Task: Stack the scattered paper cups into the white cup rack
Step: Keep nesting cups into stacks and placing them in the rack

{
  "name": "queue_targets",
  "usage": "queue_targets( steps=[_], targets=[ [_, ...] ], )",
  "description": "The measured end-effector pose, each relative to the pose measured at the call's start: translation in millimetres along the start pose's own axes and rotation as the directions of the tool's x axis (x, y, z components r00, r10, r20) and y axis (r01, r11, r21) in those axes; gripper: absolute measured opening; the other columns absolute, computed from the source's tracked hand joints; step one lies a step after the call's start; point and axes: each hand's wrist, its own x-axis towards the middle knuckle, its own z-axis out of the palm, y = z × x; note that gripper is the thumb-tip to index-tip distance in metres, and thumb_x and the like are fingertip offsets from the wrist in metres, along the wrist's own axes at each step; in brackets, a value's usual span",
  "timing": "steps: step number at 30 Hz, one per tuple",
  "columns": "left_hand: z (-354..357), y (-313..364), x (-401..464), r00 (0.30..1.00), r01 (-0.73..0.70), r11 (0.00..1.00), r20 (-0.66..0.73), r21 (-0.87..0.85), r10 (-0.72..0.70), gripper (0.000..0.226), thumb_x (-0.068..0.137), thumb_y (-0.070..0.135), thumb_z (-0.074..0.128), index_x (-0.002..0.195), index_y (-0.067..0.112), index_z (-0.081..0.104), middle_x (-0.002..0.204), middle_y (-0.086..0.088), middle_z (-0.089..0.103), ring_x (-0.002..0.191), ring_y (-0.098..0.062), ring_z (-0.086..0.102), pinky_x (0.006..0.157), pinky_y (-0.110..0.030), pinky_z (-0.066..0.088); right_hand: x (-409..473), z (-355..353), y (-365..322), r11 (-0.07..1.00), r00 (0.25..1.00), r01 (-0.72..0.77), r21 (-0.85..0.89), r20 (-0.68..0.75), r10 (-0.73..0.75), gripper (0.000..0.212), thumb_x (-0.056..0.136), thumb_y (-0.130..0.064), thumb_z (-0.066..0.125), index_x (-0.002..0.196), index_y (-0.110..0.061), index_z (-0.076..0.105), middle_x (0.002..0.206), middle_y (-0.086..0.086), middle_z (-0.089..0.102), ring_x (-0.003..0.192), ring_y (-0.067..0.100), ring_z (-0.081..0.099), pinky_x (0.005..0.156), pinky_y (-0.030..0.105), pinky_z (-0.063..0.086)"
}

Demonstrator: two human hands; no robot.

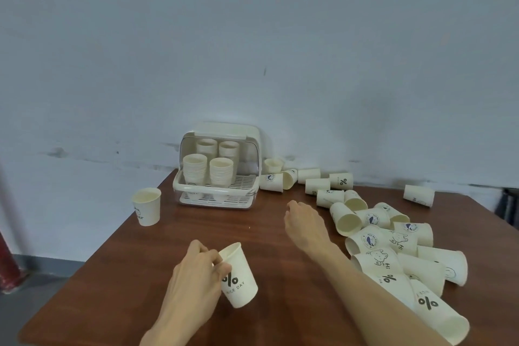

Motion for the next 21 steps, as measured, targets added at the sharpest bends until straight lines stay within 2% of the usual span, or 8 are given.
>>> queue_targets(
  steps=[2,6,10,12,15,21],
  targets=[
    [6,10,9,0.999,-0.023,0.999,-0.027,-0.024,0.022,0.021,0.091,0.038,0.057,0.074,0.026,0.06,0.092,0.012,0.043,0.076,-0.006,0.056,0.069,-0.031,0.047,4,-4,13,1.0,1.0,-0.012,-0.006,-0.008,0.012,0.021,0.097,-0.019,0.036,0.102,-0.011,0.054,0.102,0.006,0.058,0.095,0.028,0.056,0.069,0.036,0.038],
    [19,32,28,0.996,-0.08,0.996,-0.052,-0.036,0.078,0.017,0.089,0.038,0.061,0.076,0.027,0.063,0.09,0.013,0.044,0.075,-0.004,0.057,0.07,-0.03,0.046,9,-13,43,0.999,0.999,-0.035,-0.005,-0.027,0.035,0.018,0.096,-0.017,0.037,0.1,-0.011,0.054,0.101,0.006,0.059,0.095,0.028,0.057,0.073,0.038,0.045],
    [34,60,49,0.991,-0.117,0.991,-0.071,-0.057,0.113,0.016,0.087,0.039,0.062,0.075,0.028,0.064,0.089,0.013,0.046,0.076,-0.005,0.057,0.072,-0.032,0.046,18,-22,78,0.993,0.993,-0.114,-0.018,-0.028,0.114,0.021,0.094,-0.017,0.038,0.103,-0.013,0.056,0.106,0.003,0.06,0.098,0.026,0.057,0.07,0.033,0.04],
    [44,74,60,0.989,-0.134,0.989,-0.068,-0.061,0.129,0.015,0.086,0.039,0.062,0.076,0.029,0.065,0.09,0.013,0.046,0.078,-0.006,0.056,0.072,-0.031,0.045,22,-26,96,0.992,0.991,-0.129,-0.016,-0.027,0.129,0.017,0.093,-0.016,0.039,0.098,-0.012,0.055,0.103,0.006,0.061,0.093,0.027,0.056,0.068,0.035,0.042],
    [59,95,76,0.985,-0.16,0.985,-0.069,-0.068,0.155,0.013,0.086,0.039,0.062,0.08,0.028,0.067,0.091,0.013,0.046,0.078,-0.008,0.056,0.071,-0.028,0.04,27,-34,122,0.985,0.986,-0.167,-0.032,-0.032,0.166,0.019,0.093,-0.012,0.039,0.102,-0.009,0.056,0.105,0.008,0.061,0.097,0.029,0.057,0.07,0.035,0.042],
    [92,133,100,0.98,-0.196,0.977,-0.056,-0.08,0.192,0.018,0.088,0.04,0.059,0.083,0.024,0.067,0.092,0.011,0.042,0.078,-0.012,0.057,0.073,-0.035,0.048,37,-42,173,0.971,0.974,-0.227,-0.079,-0.03,0.225,0.017,0.089,-0.006,0.039,0.097,-0.01,0.053,0.1,0.008,0.061,0.091,0.027,0.055,0.067,0.034,0.038]
  ],
)
